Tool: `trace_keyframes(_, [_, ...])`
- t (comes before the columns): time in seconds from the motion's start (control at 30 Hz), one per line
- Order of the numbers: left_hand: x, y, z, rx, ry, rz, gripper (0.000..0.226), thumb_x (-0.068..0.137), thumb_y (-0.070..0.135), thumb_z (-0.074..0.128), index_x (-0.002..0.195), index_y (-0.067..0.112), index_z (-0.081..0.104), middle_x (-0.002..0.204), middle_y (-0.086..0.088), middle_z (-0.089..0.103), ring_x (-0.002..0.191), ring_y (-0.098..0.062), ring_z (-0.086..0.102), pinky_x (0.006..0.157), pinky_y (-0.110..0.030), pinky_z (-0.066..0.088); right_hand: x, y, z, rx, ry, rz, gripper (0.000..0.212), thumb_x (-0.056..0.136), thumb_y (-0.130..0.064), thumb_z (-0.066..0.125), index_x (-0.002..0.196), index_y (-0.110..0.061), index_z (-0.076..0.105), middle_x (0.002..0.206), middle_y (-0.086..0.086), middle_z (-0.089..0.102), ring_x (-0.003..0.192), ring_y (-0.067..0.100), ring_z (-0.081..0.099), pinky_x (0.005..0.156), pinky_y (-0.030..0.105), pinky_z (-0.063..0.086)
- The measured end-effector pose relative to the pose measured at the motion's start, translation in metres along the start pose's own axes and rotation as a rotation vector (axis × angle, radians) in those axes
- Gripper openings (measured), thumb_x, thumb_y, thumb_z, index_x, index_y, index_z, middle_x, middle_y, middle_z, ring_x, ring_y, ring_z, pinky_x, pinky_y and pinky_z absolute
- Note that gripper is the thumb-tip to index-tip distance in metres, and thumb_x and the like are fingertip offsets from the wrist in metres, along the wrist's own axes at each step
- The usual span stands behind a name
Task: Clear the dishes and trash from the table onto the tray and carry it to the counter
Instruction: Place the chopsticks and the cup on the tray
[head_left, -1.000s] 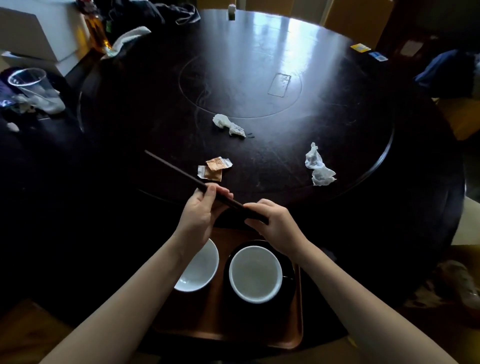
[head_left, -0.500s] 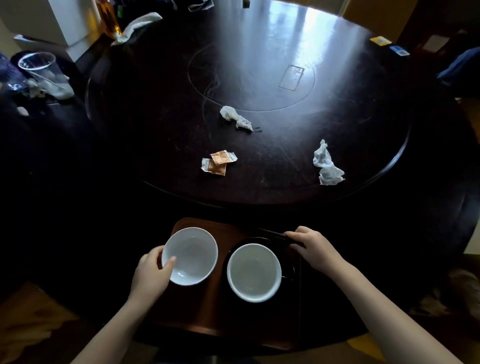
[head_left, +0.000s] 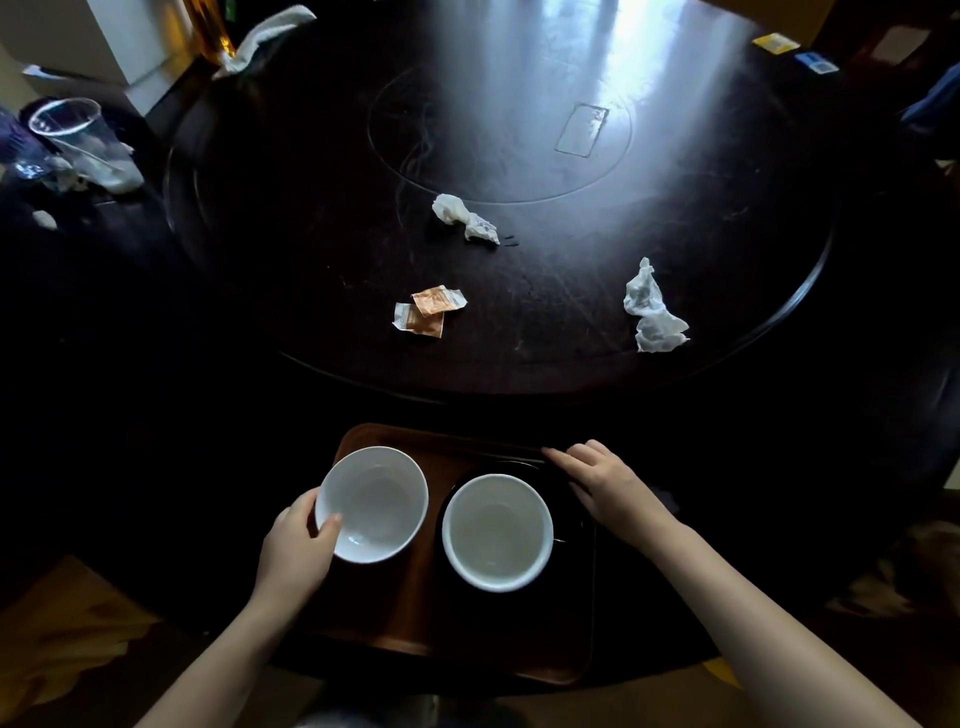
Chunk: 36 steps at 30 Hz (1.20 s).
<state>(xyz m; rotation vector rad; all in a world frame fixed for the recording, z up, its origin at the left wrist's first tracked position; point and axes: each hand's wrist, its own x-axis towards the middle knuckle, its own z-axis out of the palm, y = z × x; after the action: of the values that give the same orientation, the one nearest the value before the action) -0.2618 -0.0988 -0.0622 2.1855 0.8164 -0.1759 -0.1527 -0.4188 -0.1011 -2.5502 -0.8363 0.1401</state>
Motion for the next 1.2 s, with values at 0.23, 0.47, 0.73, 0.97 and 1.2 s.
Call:
trace_keyframes(0.23, [-0.001,-0.001,0.0,-0.013,-0.002,0.002,0.037,0.088,0.01,0.054,0.125,0.007,0.055,0.117,-0.016,0.062,0.106,-0.031,0.056,0.079,-0.034,0.04,-0.008,-0.002,0.0,0.09,0.113,0.03,0.049,0.065,0.008,0.069,0.113,-0.002,0.06,0.103,0.015,0.066,0.098,0.017,0.049,0.093,0.024,0.038])
trace_keyframes(0.47, [-0.004,0.0,0.0,-0.021,-0.001,-0.009,0.037,0.09,0.014,0.054,0.127,0.01,0.053,0.115,-0.016,0.063,0.107,-0.032,0.057,0.082,-0.038,0.044,-0.027,-0.005,-0.005,0.032,0.246,0.247,0.032,0.068,0.002,0.074,0.098,-0.004,0.066,0.091,0.009,0.063,0.087,0.026,0.057,0.081,0.032,0.05])
trace_keyframes(0.73, [-0.005,0.0,-0.005,-0.04,-0.035,-0.015,0.037,0.09,0.02,0.054,0.127,0.015,0.052,0.109,-0.011,0.064,0.103,-0.031,0.059,0.087,-0.046,0.052,-0.01,-0.009,0.006,0.012,0.23,0.239,0.02,0.064,-0.001,0.075,0.083,-0.005,0.069,0.076,0.011,0.061,0.07,0.03,0.056,0.064,0.038,0.053])
trace_keyframes(0.97, [-0.006,-0.002,-0.006,-0.061,-0.055,-0.009,0.039,0.09,0.021,0.054,0.128,0.015,0.052,0.113,-0.012,0.064,0.104,-0.03,0.059,0.088,-0.046,0.051,-0.013,-0.011,0.008,0.09,0.22,0.235,0.025,0.069,-0.001,0.065,0.093,-0.005,0.069,0.084,0.01,0.066,0.079,0.028,0.057,0.078,0.024,0.042])
trace_keyframes(1.2, [-0.002,-0.006,-0.007,-0.104,-0.063,-0.043,0.038,0.091,0.022,0.051,0.129,0.016,0.054,0.118,-0.011,0.064,0.109,-0.029,0.058,0.091,-0.042,0.048,-0.039,-0.04,-0.008,0.169,0.192,0.462,0.032,0.087,-0.036,0.047,0.096,-0.014,0.069,0.089,0.003,0.07,0.089,0.019,0.06,0.08,0.034,0.051])
